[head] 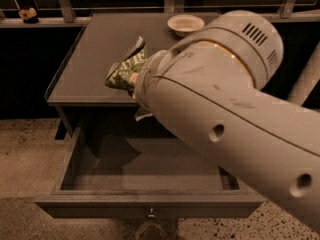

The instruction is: Pick green jalapeno chip bag from top drawer and place on counter

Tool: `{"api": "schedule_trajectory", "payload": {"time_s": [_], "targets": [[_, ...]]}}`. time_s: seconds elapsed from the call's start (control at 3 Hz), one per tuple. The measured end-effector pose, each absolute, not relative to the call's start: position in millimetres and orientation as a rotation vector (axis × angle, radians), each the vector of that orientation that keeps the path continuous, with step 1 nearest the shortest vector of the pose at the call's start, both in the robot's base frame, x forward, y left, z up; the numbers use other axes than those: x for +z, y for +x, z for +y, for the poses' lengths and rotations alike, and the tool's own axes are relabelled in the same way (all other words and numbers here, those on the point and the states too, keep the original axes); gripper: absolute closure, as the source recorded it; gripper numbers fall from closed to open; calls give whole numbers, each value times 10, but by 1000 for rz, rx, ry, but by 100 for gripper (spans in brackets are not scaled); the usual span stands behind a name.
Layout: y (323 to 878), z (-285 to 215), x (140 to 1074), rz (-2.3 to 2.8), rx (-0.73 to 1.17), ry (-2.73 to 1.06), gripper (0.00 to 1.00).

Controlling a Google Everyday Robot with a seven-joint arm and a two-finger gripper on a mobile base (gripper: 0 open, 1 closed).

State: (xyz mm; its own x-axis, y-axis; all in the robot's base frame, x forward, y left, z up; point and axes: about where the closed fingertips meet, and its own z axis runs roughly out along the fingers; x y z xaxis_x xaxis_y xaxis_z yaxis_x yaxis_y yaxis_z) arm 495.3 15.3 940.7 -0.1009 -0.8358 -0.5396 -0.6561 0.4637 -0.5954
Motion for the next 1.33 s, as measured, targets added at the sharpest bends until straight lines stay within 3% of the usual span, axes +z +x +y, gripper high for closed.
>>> {"api": "schedule_trajectory", "payload": {"time_s": [1.0, 1.33], "targets": [[6237, 547, 9676, 1632, -423, -1323, 100], [6236, 548, 9676, 1632, -423, -1323, 100]]}}
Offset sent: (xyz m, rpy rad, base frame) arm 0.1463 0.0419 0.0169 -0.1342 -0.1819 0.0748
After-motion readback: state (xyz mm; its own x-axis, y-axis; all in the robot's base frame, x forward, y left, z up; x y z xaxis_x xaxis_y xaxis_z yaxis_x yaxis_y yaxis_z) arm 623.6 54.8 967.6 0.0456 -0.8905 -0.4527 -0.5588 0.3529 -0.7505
